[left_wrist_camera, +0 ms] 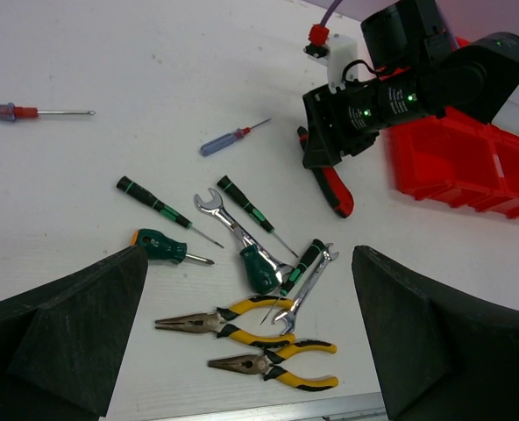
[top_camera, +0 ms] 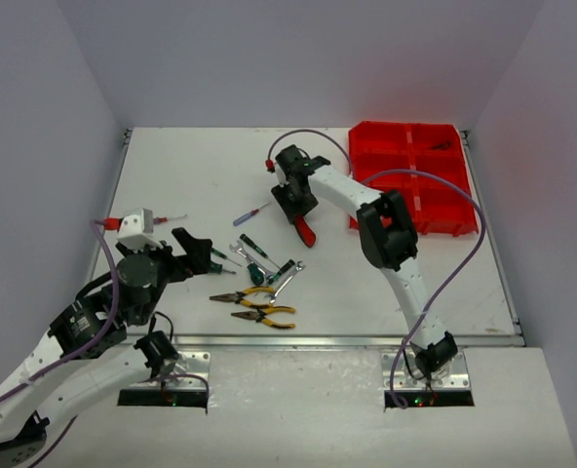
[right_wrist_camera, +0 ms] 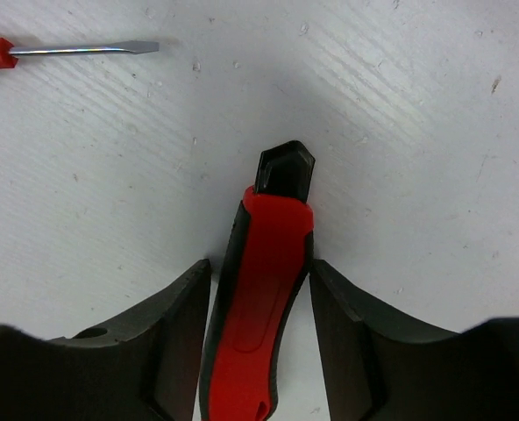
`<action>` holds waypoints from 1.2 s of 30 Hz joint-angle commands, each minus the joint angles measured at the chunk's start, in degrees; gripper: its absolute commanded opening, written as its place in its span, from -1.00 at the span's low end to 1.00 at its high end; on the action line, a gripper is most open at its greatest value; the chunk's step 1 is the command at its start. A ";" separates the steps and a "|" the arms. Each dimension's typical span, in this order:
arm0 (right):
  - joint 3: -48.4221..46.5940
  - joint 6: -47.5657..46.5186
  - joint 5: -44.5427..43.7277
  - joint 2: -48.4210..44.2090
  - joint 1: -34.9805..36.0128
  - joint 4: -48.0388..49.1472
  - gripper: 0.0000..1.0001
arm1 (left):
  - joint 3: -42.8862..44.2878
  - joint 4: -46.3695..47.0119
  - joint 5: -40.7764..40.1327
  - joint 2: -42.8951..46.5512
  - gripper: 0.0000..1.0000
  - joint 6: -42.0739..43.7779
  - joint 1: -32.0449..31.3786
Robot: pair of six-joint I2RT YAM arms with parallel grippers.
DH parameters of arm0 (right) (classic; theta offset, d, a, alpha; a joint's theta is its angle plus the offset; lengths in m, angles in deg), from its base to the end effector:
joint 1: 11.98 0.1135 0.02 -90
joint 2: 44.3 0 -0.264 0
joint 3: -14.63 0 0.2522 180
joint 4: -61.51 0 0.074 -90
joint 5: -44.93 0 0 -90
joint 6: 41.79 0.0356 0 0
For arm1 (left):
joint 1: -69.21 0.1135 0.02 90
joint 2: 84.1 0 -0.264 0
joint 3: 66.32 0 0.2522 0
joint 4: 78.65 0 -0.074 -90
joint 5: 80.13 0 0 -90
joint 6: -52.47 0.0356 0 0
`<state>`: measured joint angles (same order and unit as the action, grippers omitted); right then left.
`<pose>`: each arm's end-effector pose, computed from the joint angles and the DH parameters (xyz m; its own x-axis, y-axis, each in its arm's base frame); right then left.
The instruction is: Sort the tools into containers
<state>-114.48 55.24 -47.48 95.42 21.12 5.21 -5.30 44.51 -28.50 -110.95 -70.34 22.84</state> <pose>0.4299 0.2785 0.1370 -0.8299 -0.3950 -0.3940 -0.4335 0.9011 0.0096 0.0761 -0.0478 0.3351 -0.3169 -0.2833 -0.9052 0.0007 0.9543 -0.2989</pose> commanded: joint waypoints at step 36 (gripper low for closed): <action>-2.46 44.39 -23.06 -18.45 -36.74 26.79 -1.00 | 0.21 3.34 1.34 2.80 1.00 1.68 0.40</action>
<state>-116.56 87.74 -53.04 74.93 -17.06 26.23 -5.32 45.22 -27.80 -107.72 -69.46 22.84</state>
